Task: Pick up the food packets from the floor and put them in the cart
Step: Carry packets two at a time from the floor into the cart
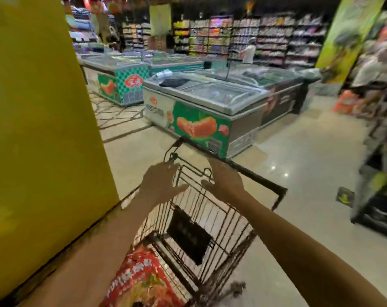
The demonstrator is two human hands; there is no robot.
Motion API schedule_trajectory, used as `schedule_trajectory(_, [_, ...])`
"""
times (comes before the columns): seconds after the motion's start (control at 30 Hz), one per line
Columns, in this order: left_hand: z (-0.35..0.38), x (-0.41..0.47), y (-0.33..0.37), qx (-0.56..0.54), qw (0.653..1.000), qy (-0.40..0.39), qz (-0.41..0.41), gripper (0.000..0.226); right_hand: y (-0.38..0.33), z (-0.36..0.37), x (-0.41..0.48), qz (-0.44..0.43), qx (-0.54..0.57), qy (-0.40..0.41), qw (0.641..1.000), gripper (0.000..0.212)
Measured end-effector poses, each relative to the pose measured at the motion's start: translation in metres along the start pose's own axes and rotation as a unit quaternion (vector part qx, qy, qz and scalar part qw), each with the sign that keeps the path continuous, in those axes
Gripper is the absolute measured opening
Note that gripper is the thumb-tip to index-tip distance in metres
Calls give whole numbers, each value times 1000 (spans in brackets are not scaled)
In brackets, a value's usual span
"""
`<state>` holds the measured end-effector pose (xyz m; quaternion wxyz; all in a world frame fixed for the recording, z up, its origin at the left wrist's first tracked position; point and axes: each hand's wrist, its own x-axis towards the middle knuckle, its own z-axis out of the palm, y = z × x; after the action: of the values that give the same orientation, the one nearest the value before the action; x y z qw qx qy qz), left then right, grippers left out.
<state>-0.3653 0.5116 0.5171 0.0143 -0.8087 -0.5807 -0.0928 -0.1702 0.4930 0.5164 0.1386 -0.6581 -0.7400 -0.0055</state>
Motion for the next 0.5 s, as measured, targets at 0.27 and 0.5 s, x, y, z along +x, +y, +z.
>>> schedule_trajectory(0.27, [-15,-16,219,-81,963,12,255,76,133,-97,-187,216,-85,65,971,68])
schedule_trajectory(0.5, [-3,-85,410,-110,902,-36,415,73,224,-149,-388,418,-120,98,895,65])
